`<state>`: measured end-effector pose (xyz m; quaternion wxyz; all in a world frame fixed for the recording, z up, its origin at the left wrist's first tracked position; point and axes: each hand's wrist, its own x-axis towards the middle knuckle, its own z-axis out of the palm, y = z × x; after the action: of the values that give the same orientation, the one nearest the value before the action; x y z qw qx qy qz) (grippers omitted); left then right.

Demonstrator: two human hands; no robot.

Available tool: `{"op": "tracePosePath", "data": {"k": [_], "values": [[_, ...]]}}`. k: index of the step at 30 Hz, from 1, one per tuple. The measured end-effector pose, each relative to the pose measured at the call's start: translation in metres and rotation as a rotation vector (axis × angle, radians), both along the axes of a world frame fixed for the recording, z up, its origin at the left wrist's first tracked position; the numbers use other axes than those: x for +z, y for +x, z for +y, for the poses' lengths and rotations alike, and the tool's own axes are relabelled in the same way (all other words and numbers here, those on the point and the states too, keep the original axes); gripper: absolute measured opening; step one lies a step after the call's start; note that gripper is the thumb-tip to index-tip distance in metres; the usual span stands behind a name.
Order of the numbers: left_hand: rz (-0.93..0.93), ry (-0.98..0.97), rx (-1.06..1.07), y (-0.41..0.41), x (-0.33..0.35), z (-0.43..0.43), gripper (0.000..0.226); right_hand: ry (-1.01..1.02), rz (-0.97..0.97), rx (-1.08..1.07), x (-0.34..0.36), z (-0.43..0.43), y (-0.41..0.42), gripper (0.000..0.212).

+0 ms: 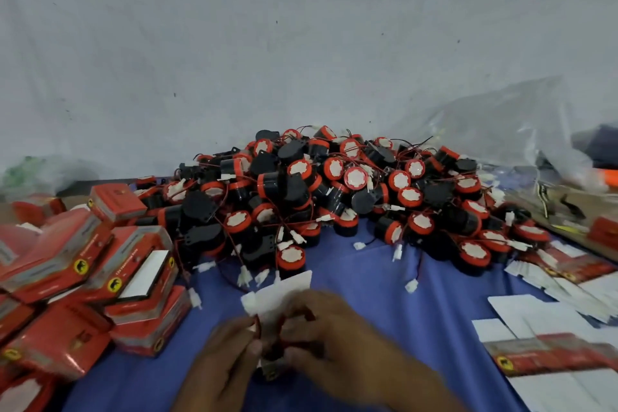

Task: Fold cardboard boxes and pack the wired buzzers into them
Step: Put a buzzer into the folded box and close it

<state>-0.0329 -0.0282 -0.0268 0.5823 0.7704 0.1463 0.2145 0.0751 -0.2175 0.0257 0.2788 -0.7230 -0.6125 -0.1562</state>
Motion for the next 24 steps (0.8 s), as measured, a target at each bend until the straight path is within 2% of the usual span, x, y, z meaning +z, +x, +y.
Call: {"op": "tracePosePath", "data": {"k": [1, 2, 3, 5, 6, 7, 9, 11, 13, 15, 17, 20, 24], "values": [[-0.027, 0.001, -0.163, 0.006, 0.005, 0.001, 0.022, 0.001, 0.1, 0.002, 0.0, 0.001, 0.002, 0.017], [-0.041, -0.048, -0.22, 0.007, 0.012, -0.001, 0.018, -0.023, 0.177, -0.033, 0.006, 0.003, -0.002, 0.021], [-0.014, 0.045, -0.285, 0.007, 0.018, -0.002, 0.018, -0.022, 0.247, -0.053, 0.008, 0.006, -0.004, 0.026], [-0.009, 0.224, -0.249, 0.007, 0.019, -0.001, 0.028, 0.003, 0.387, -0.133, 0.012, 0.008, -0.011, 0.026], [-0.013, 0.234, -0.239, 0.006, 0.015, 0.0, 0.037, 0.042, 0.471, -0.171, 0.012, 0.009, -0.012, 0.022], [-0.011, 0.304, -0.273, 0.005, 0.013, -0.002, 0.036, 0.082, 0.532, -0.197, 0.013, 0.008, -0.013, 0.02], [0.064, 0.452, -0.289, 0.002, 0.018, -0.002, 0.009, 0.147, 0.579, -0.244, 0.011, 0.008, -0.014, 0.019], [0.105, 0.478, -0.265, 0.002, 0.02, -0.001, 0.011, 0.179, 0.553, -0.264, 0.012, 0.006, -0.015, 0.017], [0.136, 0.395, -0.248, 0.005, 0.022, -0.002, 0.011, 0.183, 0.49, -0.259, 0.013, 0.005, -0.015, 0.012], [0.112, 0.335, -0.177, 0.004, 0.027, -0.008, 0.03, 0.144, 0.381, -0.229, 0.012, 0.005, -0.016, 0.008], [0.062, 0.171, -0.066, 0.005, 0.028, -0.01, 0.045, 0.078, 0.265, -0.207, 0.011, 0.008, -0.018, 0.007], [-0.011, -0.001, 0.12, 0.007, 0.023, -0.014, 0.037, -0.015, 0.195, -0.133, 0.006, 0.014, -0.024, 0.011], [-0.017, -0.091, 0.107, 0.007, 0.019, -0.013, 0.067, -0.031, 0.2, -0.115, 0.008, 0.018, -0.031, 0.02]]}}
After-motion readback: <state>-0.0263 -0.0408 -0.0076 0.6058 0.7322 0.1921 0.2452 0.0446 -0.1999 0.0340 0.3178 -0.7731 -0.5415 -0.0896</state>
